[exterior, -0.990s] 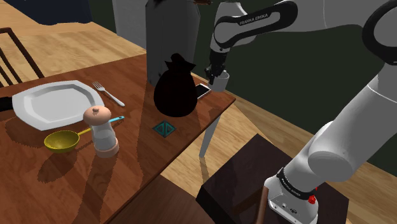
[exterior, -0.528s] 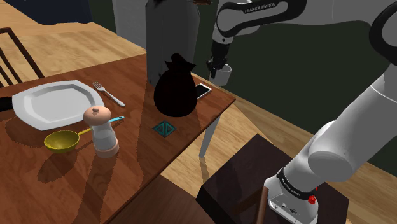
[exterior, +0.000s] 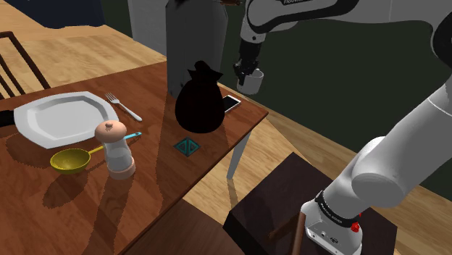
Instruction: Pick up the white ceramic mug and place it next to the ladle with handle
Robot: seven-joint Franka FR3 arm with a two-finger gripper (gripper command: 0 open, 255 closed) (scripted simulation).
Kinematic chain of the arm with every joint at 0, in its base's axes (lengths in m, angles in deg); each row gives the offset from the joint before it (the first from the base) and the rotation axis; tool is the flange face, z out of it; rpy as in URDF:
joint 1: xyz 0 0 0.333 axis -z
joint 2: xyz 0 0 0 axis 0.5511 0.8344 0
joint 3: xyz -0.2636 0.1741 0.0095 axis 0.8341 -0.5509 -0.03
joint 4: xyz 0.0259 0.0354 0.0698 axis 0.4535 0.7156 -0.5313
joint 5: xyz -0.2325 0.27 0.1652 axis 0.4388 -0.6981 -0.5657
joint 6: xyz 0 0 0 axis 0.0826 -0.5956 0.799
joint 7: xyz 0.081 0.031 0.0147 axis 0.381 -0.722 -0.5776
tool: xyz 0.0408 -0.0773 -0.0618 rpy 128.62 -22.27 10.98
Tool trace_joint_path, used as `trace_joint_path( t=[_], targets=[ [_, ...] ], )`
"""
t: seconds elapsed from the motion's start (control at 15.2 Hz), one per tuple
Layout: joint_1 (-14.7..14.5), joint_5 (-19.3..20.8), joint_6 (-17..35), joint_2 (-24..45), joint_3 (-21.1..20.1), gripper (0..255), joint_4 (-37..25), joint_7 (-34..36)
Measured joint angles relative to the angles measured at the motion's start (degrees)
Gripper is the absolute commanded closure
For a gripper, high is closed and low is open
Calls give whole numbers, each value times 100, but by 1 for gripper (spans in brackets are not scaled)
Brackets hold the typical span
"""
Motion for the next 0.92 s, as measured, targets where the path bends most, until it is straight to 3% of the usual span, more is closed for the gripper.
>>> trace_joint_path(
  t=[0.92],
  targets=[
    [-873, -194, -64, -443, -1062, 255, 451, 1853]
  ],
)
